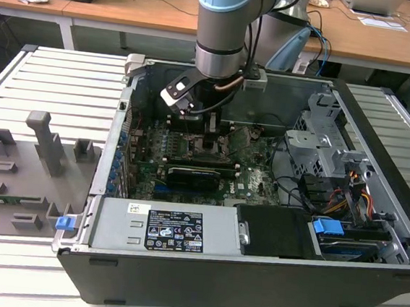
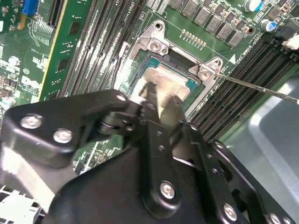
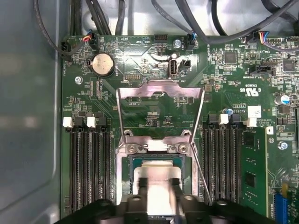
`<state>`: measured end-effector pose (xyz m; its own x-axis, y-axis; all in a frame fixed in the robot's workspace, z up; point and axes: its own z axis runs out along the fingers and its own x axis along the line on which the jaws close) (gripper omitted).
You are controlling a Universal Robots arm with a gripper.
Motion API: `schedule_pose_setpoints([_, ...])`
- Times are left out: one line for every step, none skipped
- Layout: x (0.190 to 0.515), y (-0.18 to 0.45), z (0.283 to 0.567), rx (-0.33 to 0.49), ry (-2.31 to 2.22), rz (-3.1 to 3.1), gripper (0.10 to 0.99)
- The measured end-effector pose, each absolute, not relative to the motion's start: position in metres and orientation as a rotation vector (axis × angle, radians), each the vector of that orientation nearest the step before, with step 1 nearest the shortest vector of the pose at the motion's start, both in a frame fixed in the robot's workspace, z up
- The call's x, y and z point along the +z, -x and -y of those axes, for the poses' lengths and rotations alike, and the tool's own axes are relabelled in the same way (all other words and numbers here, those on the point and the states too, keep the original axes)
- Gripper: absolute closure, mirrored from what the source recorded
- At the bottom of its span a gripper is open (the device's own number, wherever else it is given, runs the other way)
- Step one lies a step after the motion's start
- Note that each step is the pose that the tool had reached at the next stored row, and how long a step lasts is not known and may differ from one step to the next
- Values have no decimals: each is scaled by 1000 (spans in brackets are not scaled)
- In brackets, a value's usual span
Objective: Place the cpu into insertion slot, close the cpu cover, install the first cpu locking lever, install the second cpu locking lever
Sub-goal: 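Place the cpu into insertion slot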
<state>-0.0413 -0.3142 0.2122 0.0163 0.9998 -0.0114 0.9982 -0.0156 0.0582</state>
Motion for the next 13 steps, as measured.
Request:
schedule_pose_setpoints([212,41,314,50,-2204,-2168,863])
schedule_pose_setpoints([213,41,315,49,-2203,-2168,925])
schedule_pose_setpoints([213,41,315,50,-2203,-2169,980])
schedule_pose_setpoints([214,41,315,50,-2204,-2169,980])
schedule_pose_setpoints([214,41,315,50,-2204,-2169,980])
schedule_pose_setpoints([215,41,315,50,-2204,-2169,980])
schedule_pose_setpoints([215,41,315,50,-2204,-2169,980])
schedule_pose_setpoints([216,41,315,50,-2204,-2169,980])
schedule_pose_setpoints([216,41,315,50,-2204,-2169,980])
schedule_pose_setpoints([217,41,315,49,-2204,-2169,980])
schedule_pose_setpoints([217,41,315,50,-2204,-2169,980])
schedule_pose_setpoints([217,41,315,50,-2204,-2169,980])
schedule_pose_setpoints([218,41,315,50,-2204,-2169,980])
